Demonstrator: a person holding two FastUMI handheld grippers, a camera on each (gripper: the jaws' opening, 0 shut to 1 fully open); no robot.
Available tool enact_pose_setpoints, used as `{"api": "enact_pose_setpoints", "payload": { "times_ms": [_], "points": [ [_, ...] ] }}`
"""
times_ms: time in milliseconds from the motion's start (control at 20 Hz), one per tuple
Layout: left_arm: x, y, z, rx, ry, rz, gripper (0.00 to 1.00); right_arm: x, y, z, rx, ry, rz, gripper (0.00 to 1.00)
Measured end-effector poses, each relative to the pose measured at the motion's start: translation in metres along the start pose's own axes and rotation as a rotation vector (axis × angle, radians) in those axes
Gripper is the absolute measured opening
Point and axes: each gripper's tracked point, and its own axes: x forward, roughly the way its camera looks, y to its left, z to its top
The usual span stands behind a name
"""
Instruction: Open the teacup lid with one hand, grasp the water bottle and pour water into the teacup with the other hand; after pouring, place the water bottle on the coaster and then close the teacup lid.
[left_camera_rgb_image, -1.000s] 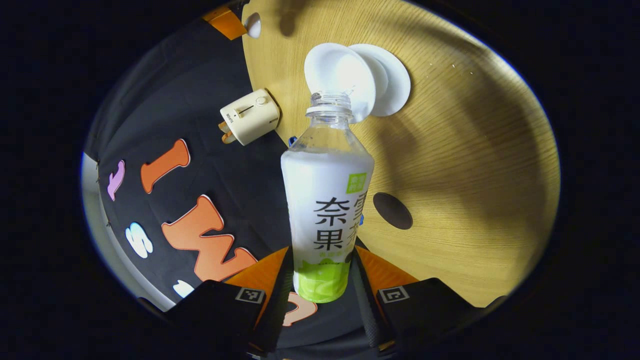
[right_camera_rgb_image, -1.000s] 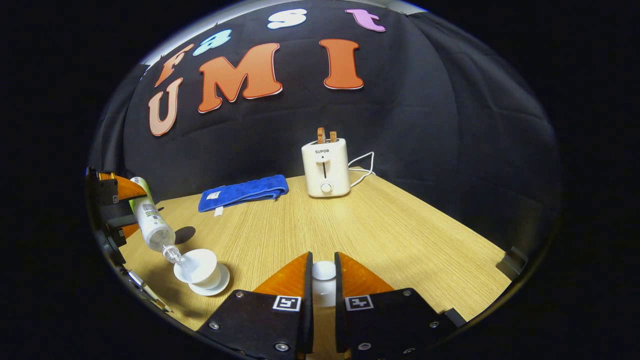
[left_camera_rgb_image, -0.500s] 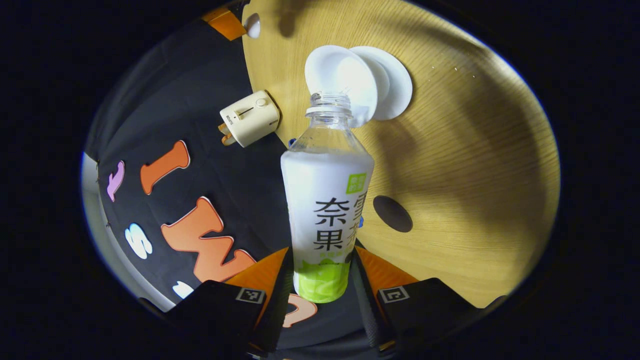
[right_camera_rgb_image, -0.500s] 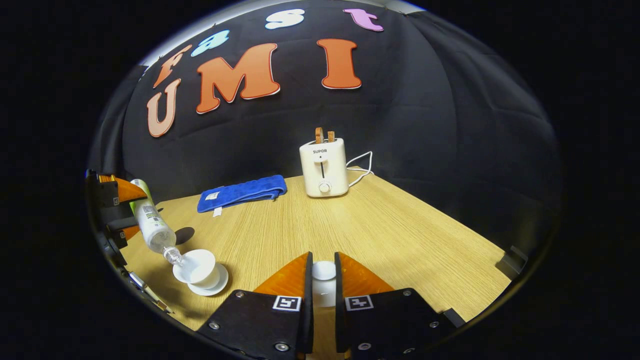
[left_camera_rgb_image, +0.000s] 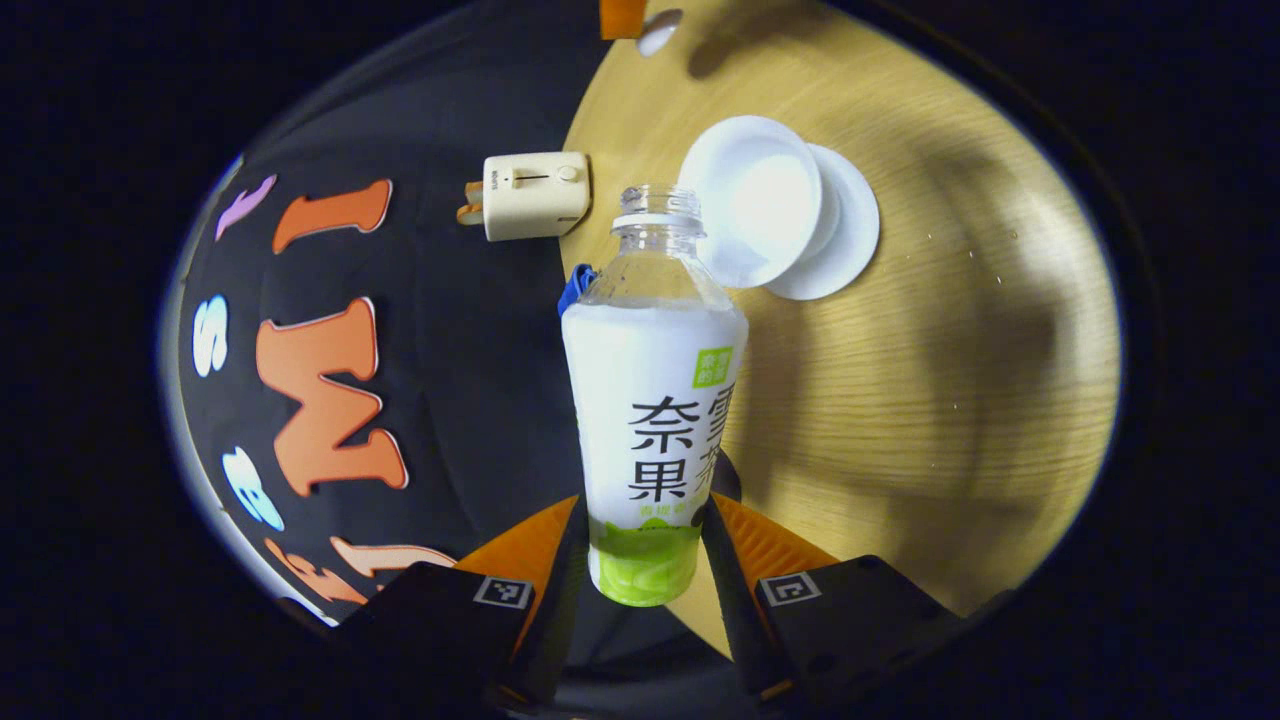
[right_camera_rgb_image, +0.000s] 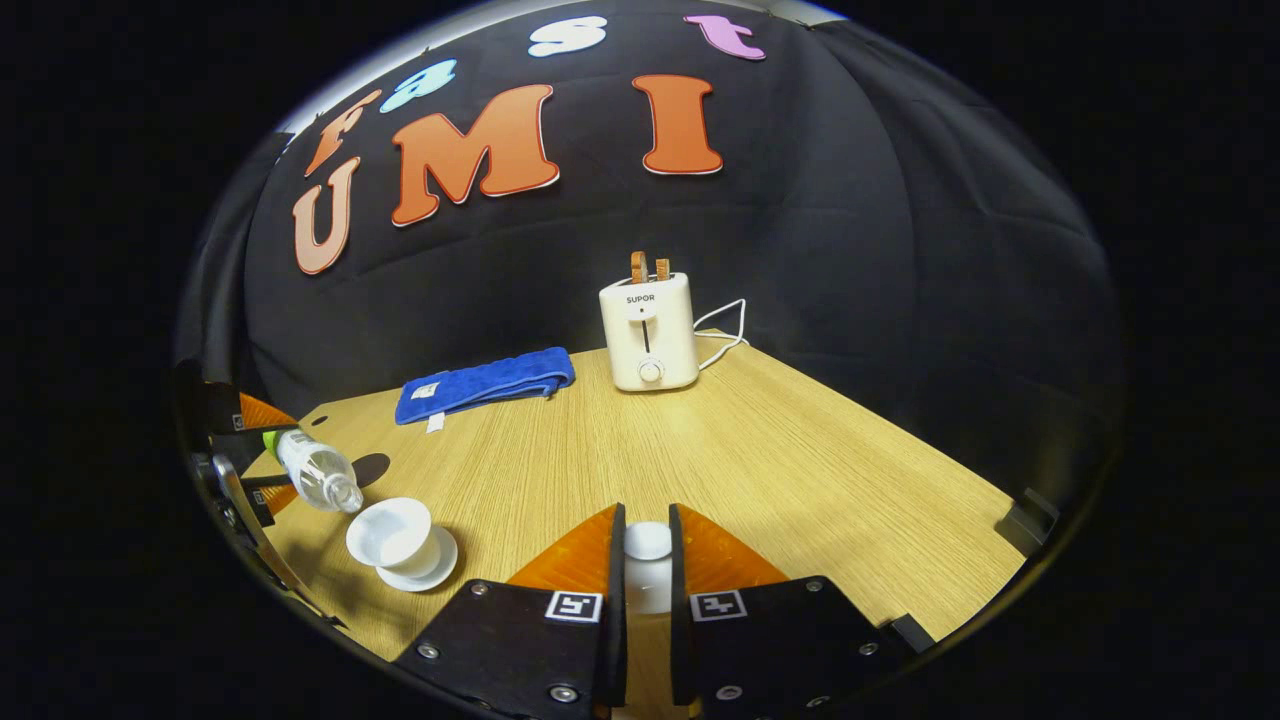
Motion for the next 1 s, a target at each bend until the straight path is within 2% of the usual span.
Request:
{"api": "enact_pose_setpoints", "payload": {
  "times_ms": [100,150,300,400,450,500,600,750,900,950,1000],
  "points": [
    [0.002,-0.007,0.001,-0.132,-0.02,-0.023,0.68,0.0,0.002,-0.001,-0.004,0.001,0.002,0.18],
    [0.003,-0.011,0.0,-0.194,-0.027,-0.03,0.63,0.0,0.004,-0.001,-0.007,0.002,0.005,0.18],
    [0.005,-0.017,-0.003,-0.417,-0.043,-0.045,0.63,-0.002,0.011,-0.001,-0.018,0.002,0.015,0.17],
    [0.001,-0.008,-0.007,-0.571,-0.071,-0.016,0.63,-0.002,0.016,-0.001,-0.027,-0.001,0.021,0.18],
    [-0.001,-0.002,-0.006,-0.643,-0.098,0.002,0.68,-0.002,0.017,-0.001,-0.03,-0.001,0.022,0.17],
    [-0.002,0.0,-0.005,-0.714,-0.12,0.007,0.63,-0.001,0.017,-0.003,-0.033,0.002,0.022,0.17],
    [-0.003,-0.003,-0.002,-0.858,-0.156,-0.018,0.68,0.0,0.021,-0.005,-0.039,0.007,0.024,0.18],
    [-0.001,0.0,0.004,-1.093,-0.217,-0.012,0.68,0.0,0.026,-0.005,-0.049,0.007,0.032,0.18],
    [-0.002,-0.006,0.007,-1.297,-0.278,-0.063,0.63,0.0,0.027,-0.007,-0.055,0.011,0.032,0.18],
    [-0.001,-0.009,0.008,-1.353,-0.288,-0.077,0.68,0.001,0.027,-0.008,-0.055,0.014,0.033,0.17],
    [-0.002,-0.009,0.009,-1.405,-0.296,-0.088,0.63,0.001,0.028,-0.008,-0.054,0.017,0.034,0.18]
  ]
}}
